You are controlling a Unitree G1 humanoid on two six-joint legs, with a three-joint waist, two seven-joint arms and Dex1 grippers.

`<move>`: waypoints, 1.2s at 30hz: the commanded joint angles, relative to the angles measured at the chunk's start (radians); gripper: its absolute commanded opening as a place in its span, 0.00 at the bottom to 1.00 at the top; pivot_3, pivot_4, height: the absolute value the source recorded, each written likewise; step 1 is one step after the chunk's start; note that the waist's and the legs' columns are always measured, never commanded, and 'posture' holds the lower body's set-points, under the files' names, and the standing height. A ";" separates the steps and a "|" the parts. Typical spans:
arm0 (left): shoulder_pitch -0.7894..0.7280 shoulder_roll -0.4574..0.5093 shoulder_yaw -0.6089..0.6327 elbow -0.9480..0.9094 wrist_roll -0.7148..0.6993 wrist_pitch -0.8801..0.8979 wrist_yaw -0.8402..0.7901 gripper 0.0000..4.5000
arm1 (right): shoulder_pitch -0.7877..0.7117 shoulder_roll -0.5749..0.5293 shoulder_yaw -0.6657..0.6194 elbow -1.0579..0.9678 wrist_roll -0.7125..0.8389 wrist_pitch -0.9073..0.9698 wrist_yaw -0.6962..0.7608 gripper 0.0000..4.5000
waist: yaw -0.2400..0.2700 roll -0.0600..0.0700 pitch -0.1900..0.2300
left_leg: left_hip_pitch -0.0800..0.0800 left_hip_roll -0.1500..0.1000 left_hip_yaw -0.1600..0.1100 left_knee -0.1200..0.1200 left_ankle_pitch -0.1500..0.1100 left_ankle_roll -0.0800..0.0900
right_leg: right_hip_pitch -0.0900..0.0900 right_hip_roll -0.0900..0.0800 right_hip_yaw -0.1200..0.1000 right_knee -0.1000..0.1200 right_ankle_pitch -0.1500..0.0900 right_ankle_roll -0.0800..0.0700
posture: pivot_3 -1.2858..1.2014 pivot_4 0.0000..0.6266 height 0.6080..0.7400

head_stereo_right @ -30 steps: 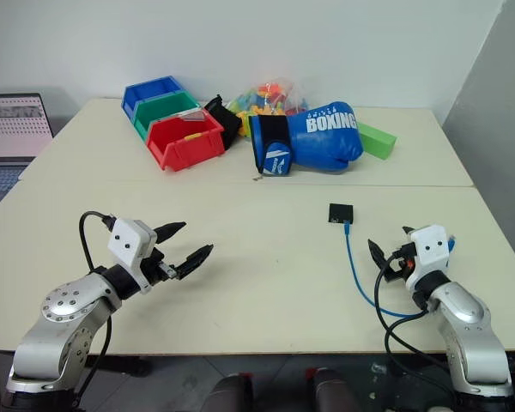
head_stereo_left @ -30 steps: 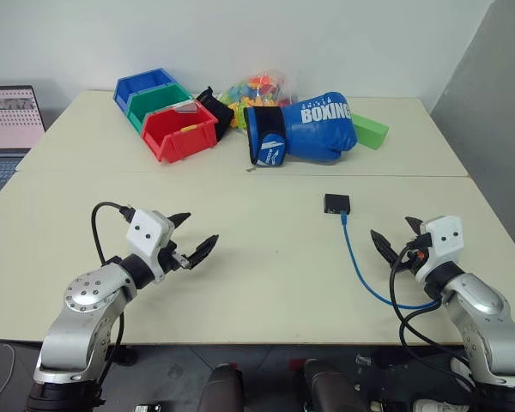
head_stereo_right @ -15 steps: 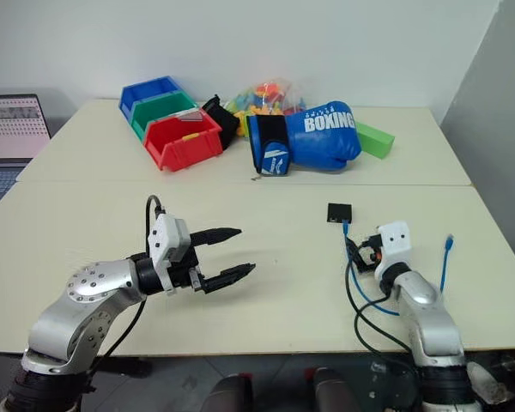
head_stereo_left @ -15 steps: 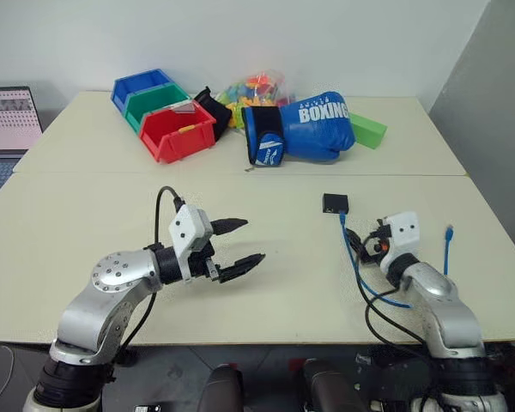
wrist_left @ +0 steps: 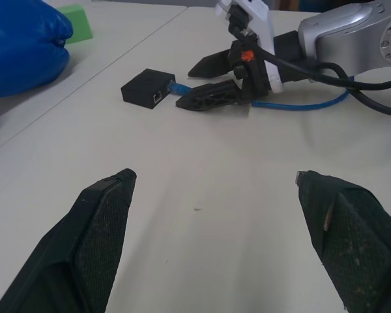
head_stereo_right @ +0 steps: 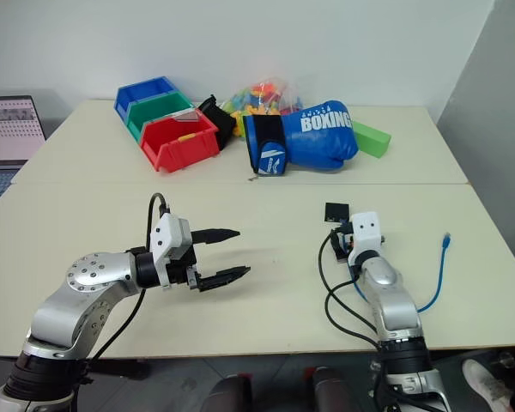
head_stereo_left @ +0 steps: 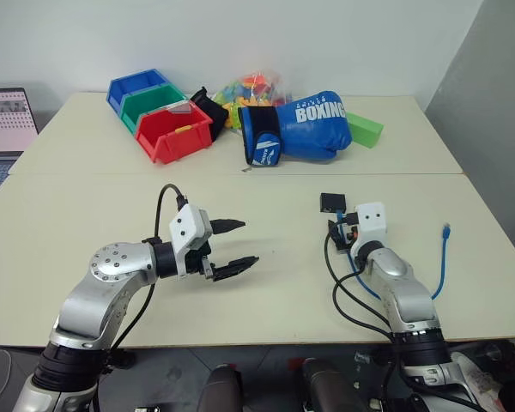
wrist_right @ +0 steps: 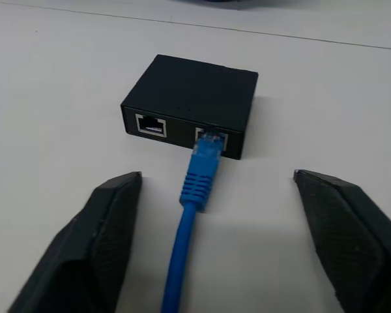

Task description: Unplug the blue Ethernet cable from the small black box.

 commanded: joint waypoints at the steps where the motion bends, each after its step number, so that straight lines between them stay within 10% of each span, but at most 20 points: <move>1: 0.008 0.001 0.006 -0.007 0.007 -0.030 -0.004 0.94 | -0.007 0.004 0.007 0.013 -0.040 0.049 -0.040 0.63 | 0.000 0.000 0.000 | 0.000 0.000 0.000 0.000 0.000 0.000 | 0.000 0.000 0.000 0.000 0.000 0.000 | 0.52 0.24 1.00; 13: -0.002 -0.016 0.004 0.057 0.040 -0.076 0.009 0.94 | -0.001 -0.020 -0.002 -0.043 -0.069 0.114 -0.054 0.04 | 0.012 -0.001 0.000 | 0.000 -0.001 0.000 0.000 0.000 0.000 | 0.001 -0.001 0.000 -0.001 0.000 0.000 | 0.52 0.24 1.00; 26: -0.056 0.037 0.104 0.179 -0.248 0.269 -0.132 0.94 | -0.082 -0.453 0.319 -0.090 -0.165 -0.671 0.570 0.04 | -0.007 0.000 0.001 | 0.000 0.000 0.001 0.000 0.000 0.000 | -0.001 0.001 -0.002 -0.001 0.000 0.000 | 0.52 0.24 1.00; 36: -0.102 0.021 0.098 0.166 -0.306 0.361 -0.131 0.94 | -0.267 -0.434 0.384 -0.016 -0.166 -0.892 0.749 0.03 | 0.003 0.000 0.001 | -0.001 0.000 0.000 0.001 0.000 0.000 | 0.000 0.000 -0.003 -0.001 0.000 0.000 | 0.52 0.24 1.00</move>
